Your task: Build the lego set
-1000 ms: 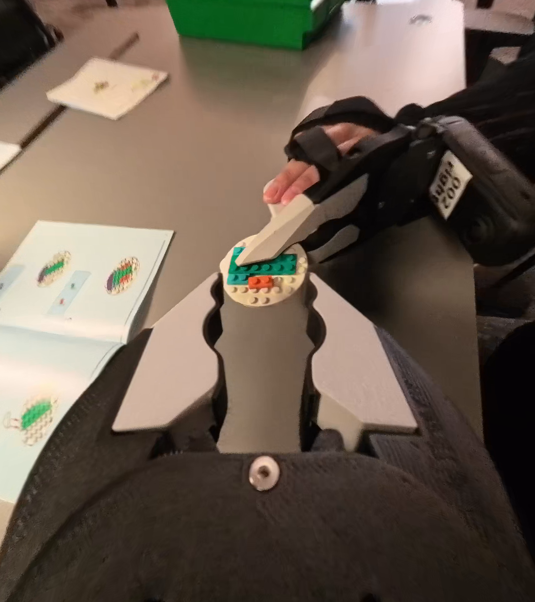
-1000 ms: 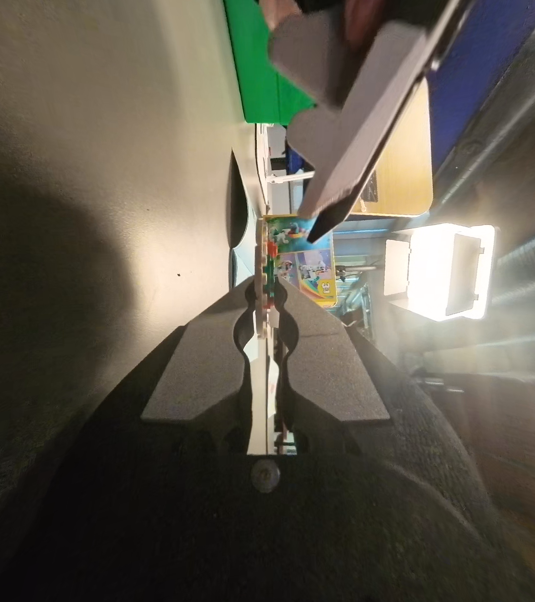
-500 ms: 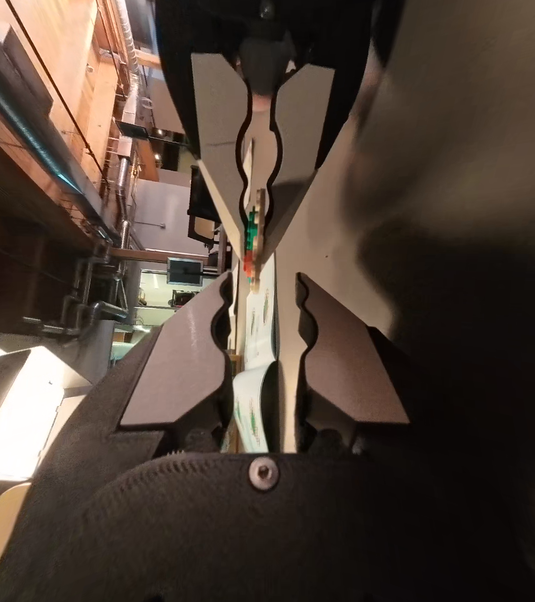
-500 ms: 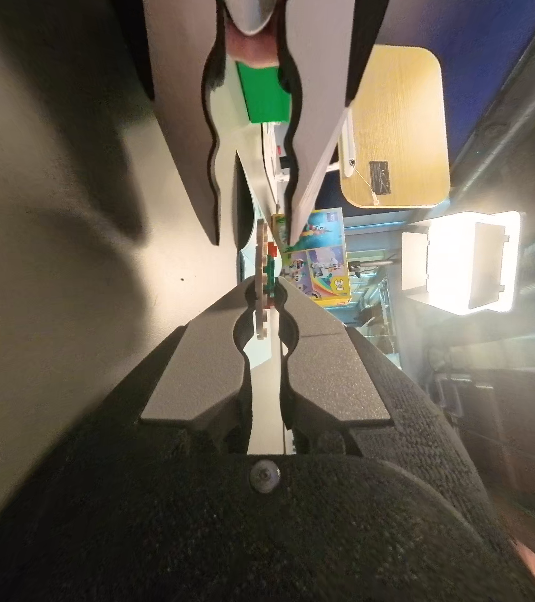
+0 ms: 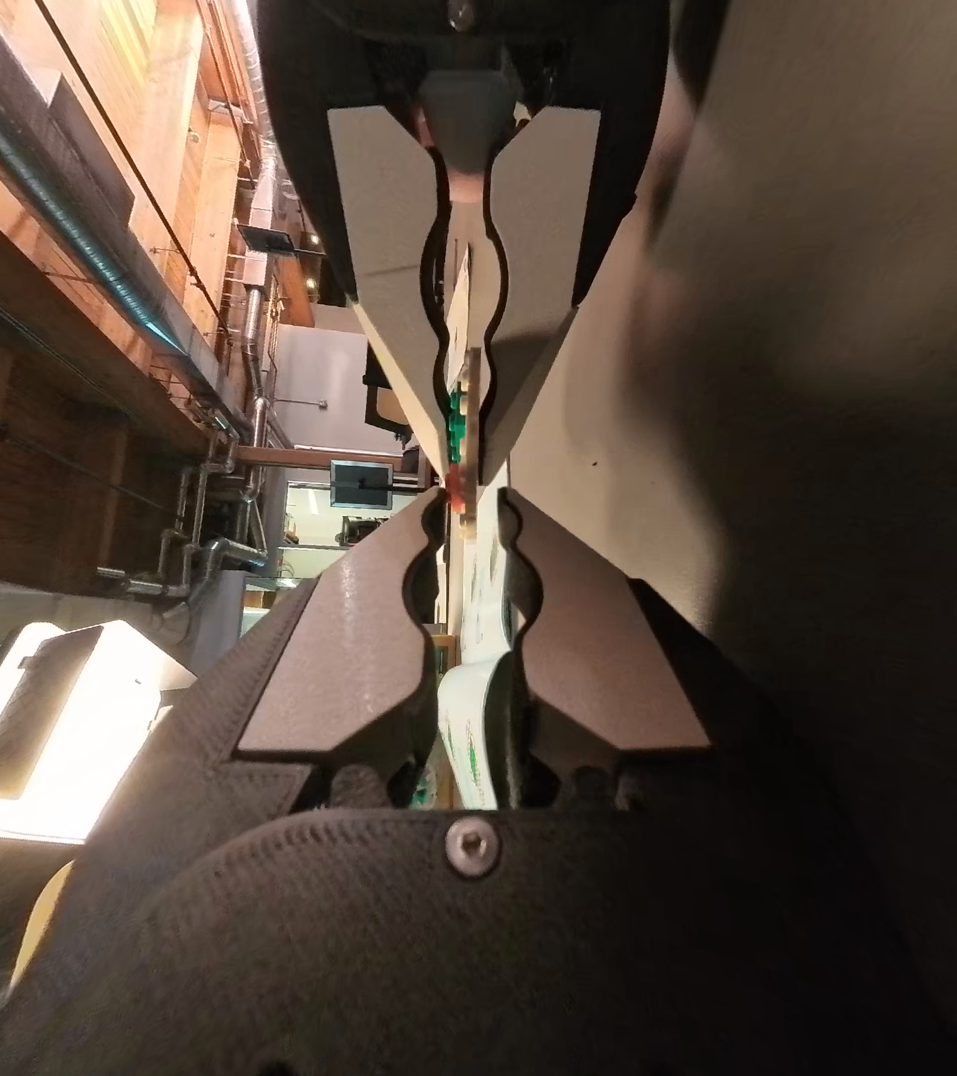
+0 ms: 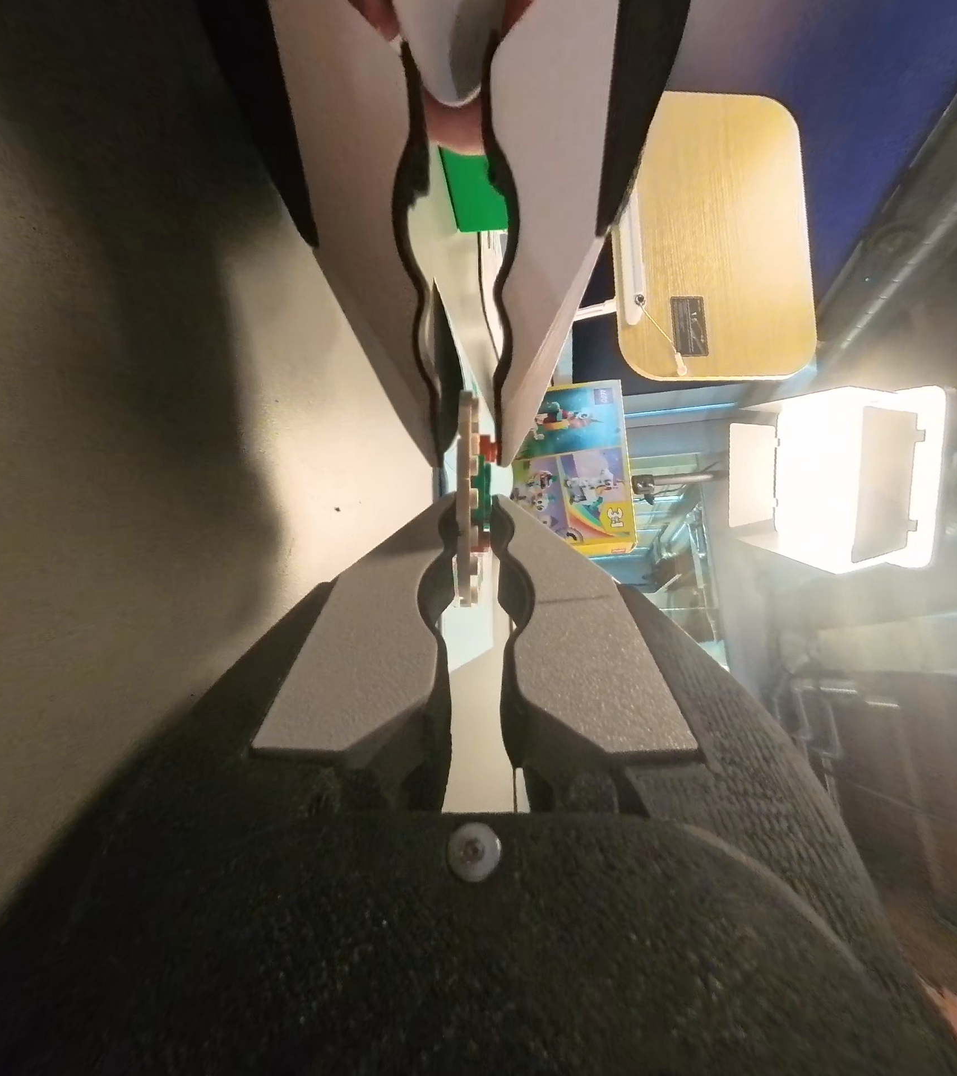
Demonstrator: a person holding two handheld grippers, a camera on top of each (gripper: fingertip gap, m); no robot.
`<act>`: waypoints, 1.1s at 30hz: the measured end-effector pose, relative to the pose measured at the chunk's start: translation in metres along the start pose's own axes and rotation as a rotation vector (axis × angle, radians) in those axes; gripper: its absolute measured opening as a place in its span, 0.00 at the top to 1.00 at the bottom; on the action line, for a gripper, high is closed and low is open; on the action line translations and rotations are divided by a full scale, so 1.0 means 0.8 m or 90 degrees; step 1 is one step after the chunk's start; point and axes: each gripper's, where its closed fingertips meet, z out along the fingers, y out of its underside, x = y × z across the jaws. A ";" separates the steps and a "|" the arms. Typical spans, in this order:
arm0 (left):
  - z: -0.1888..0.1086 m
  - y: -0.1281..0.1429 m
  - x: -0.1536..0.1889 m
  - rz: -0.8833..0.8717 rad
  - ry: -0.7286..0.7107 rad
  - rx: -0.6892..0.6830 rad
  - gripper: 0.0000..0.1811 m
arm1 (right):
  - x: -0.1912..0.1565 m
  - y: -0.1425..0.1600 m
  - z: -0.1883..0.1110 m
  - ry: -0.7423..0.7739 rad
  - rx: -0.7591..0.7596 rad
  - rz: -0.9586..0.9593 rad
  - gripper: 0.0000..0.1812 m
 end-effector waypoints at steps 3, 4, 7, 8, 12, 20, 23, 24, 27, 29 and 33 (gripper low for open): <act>0.001 -0.002 0.000 0.006 -0.003 0.005 0.93 | -0.001 -0.003 -0.001 -0.005 0.006 0.002 0.96; 0.000 -0.002 0.000 0.010 -0.005 0.007 0.94 | -0.002 -0.004 -0.001 -0.008 0.008 0.003 0.96; 0.000 -0.003 0.000 0.023 -0.009 0.011 0.95 | -0.005 -0.005 -0.001 -0.014 0.010 0.002 0.96; 0.000 -0.003 0.001 0.032 -0.008 0.011 0.95 | -0.006 -0.005 -0.001 -0.017 0.010 0.003 0.96; 0.000 -0.002 0.007 0.078 0.011 0.009 0.96 | -0.012 -0.006 -0.002 -0.033 0.010 -0.001 0.96; 0.004 0.002 0.009 0.090 0.032 0.004 0.96 | -0.016 -0.002 0.001 -0.047 -0.002 0.012 0.96; 0.006 0.004 0.006 -0.005 0.038 0.016 0.96 | -0.012 0.000 0.002 -0.038 -0.005 0.014 0.96; 0.006 0.006 0.005 -0.039 0.040 0.017 0.95 | -0.011 0.001 0.003 -0.037 -0.006 0.014 0.96; 0.004 0.038 -0.005 -0.140 0.049 -0.033 0.70 | -0.014 0.015 0.006 -0.040 -0.039 -0.014 0.96; -0.003 0.061 -0.032 -0.195 -0.010 -0.056 0.69 | -0.016 0.018 0.009 -0.048 -0.047 -0.028 0.96; -0.017 0.102 -0.084 -0.344 -0.131 -0.085 0.70 | -0.027 0.011 0.024 -0.096 -0.043 -0.113 0.96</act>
